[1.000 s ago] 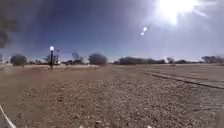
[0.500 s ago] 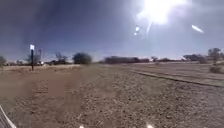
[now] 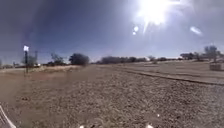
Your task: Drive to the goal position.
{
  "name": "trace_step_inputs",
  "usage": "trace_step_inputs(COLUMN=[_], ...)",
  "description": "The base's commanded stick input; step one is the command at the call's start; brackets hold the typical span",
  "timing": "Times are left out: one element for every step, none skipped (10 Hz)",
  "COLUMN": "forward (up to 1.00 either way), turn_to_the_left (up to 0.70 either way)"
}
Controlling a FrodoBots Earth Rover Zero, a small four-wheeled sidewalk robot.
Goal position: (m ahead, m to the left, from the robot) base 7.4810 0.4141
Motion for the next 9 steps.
trace_step_inputs(forward=[0.70,0.70,0.70,0.70,0.70,0.70,0.70,0.70,0.70], turn_to_the_left=[0.00,0.00,0.00,0.00,0.00,0.00,0.00,0.00,0.00])
